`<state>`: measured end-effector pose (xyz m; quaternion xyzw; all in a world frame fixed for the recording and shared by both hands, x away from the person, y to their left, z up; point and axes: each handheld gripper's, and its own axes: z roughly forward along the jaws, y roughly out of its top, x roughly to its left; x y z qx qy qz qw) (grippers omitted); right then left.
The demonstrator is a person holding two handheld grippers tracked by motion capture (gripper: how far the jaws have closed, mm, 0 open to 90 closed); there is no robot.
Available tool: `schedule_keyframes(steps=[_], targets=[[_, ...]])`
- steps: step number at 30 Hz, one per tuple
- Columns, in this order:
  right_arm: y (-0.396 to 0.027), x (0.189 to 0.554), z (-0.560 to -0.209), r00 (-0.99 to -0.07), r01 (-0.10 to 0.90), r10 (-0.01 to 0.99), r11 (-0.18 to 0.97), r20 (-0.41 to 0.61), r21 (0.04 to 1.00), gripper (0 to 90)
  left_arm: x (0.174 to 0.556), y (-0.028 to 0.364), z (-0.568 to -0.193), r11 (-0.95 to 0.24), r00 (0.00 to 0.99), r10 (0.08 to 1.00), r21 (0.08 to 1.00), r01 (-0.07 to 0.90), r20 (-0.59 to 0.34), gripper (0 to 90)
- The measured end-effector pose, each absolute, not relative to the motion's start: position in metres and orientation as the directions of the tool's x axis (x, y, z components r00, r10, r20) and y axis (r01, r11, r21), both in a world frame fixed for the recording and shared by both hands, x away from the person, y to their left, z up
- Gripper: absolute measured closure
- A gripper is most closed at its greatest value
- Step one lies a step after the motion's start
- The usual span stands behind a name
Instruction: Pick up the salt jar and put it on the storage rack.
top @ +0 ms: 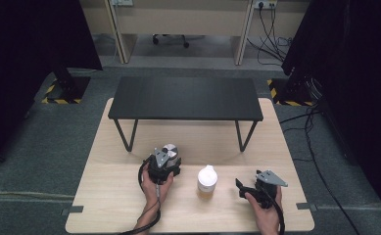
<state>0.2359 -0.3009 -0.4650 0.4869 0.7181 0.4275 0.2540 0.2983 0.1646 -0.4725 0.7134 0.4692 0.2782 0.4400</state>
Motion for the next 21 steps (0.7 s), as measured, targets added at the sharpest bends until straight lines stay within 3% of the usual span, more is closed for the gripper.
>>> schedule_keyframes(steps=[21], targets=[[-0.299, 0.236, -0.465, -0.396, 0.482, 0.917, 0.166, 0.044, 0.86, 7.6, 0.269, 0.197, -0.455, -0.158, 0.412, 0.911, 0.899, 0.409, -0.027, 31.2]])
